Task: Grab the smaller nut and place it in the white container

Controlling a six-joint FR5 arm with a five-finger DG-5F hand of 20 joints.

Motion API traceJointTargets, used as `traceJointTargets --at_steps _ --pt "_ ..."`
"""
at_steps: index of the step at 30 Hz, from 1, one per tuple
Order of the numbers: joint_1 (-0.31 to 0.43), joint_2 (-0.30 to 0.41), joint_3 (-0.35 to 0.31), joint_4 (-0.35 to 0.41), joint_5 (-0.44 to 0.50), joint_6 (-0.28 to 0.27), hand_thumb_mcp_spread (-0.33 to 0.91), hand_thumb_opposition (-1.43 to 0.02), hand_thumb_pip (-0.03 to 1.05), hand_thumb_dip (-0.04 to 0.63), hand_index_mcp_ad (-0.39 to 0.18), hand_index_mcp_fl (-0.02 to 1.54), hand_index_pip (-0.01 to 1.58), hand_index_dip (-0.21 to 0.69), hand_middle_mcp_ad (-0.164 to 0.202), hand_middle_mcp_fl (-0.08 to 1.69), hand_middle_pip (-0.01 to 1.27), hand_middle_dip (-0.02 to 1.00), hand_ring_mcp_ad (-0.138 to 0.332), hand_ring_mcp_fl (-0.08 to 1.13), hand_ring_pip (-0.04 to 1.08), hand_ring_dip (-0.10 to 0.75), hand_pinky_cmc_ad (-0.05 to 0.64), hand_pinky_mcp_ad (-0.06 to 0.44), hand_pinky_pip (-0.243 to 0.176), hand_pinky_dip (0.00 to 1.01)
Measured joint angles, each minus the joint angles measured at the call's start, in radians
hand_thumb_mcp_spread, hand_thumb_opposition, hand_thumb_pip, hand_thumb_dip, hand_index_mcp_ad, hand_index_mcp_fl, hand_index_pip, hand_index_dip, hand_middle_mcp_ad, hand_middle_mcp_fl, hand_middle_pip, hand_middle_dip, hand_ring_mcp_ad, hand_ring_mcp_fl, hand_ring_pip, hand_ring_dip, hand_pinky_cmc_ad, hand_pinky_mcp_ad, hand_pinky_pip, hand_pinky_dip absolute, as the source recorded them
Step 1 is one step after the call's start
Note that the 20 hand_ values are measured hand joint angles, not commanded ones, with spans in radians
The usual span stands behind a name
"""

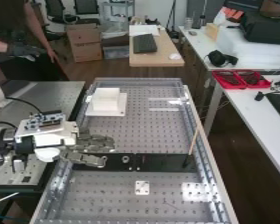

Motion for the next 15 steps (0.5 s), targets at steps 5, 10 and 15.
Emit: traceJointTargets --at_steps 5,10,15 --pt "0.000 -0.014 -0.001 0.013 0.007 0.002 0.42 -0.85 0.80 0.206 -0.178 0.02 1.56 0.187 0.058 0.04 0.14 0.22 0.119 0.00 0.09 0.099 0.330 0.281 -0.028 0.18" --pt "-0.001 -0.024 0.001 0.016 0.011 -0.004 0.42 -0.85 0.80 0.208 -0.178 0.02 1.56 0.187 0.058 0.04 0.14 0.22 0.117 0.00 0.09 0.099 0.330 0.279 -0.024 0.18" --pt "-0.001 -0.032 0.003 0.013 0.016 -0.007 0.42 -0.85 0.78 0.204 -0.178 0.02 1.56 0.187 0.058 0.04 0.14 0.22 0.117 0.00 0.09 0.099 0.330 0.278 -0.028 0.18"
